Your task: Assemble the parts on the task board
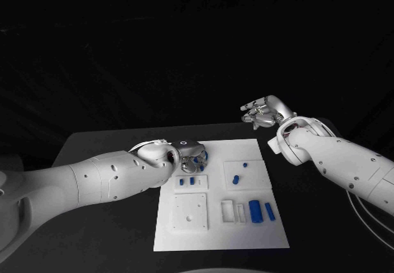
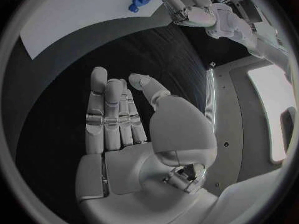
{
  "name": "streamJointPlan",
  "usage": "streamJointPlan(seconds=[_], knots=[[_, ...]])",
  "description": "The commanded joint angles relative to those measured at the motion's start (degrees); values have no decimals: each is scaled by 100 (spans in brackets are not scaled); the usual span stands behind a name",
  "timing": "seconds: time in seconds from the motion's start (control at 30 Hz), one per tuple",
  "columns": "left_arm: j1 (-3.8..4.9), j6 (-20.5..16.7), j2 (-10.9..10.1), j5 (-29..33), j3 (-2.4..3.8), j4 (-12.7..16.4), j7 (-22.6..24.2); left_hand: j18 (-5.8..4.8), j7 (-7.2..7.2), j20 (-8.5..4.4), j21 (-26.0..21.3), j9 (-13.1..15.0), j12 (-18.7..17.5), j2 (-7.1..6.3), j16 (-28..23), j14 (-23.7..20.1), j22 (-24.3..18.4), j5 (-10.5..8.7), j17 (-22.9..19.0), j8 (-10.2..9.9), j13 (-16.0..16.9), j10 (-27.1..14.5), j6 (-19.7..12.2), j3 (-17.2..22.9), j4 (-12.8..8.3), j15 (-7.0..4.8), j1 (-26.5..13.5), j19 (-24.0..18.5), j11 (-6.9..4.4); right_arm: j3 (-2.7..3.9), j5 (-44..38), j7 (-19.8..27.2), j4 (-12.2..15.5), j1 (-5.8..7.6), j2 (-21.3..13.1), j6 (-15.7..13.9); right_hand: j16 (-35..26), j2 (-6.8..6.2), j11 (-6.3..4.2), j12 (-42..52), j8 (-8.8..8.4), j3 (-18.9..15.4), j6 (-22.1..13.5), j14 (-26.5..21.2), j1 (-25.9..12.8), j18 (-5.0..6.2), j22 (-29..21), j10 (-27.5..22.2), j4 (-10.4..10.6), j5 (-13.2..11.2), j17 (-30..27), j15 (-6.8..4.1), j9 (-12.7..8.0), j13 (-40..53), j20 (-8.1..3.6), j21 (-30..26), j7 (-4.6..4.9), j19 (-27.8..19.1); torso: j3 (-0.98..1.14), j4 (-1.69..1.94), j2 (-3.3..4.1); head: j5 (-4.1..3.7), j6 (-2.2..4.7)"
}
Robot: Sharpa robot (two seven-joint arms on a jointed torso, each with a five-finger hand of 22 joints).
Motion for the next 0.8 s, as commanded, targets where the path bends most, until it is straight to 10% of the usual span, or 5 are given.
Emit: streamJointPlan(seconds=[0.03,0.8], knots=[[-36,162,29,32,-13,-6,-2,83,-2,-29,49,3,-19,22,43,57,118,-27,13,9,-2,164,134,-23,21,-18,36,14,-35,2,1,62,17,-2,4,42,10,7,10,-24,-8,-17,-10,-42,-1,136,-5,-8,5,20,-4,-3,-1,-6,24,15,31,98,-2,-3,0,0,-2],[-58,-276,-83,202,-9,6,19,46,-93,-117,204,4,-30,315,48,297,113,8,37,-11,-1,612,601,-257,-103,-103,146,78,-171,2,1,60,27,-2,2,56,15,8,6,-22,-9,3,5,-48,3,134,9,3,2,26,-14,-6,-2,-1,21,20,29,92,-2,3,2,-19,19]])
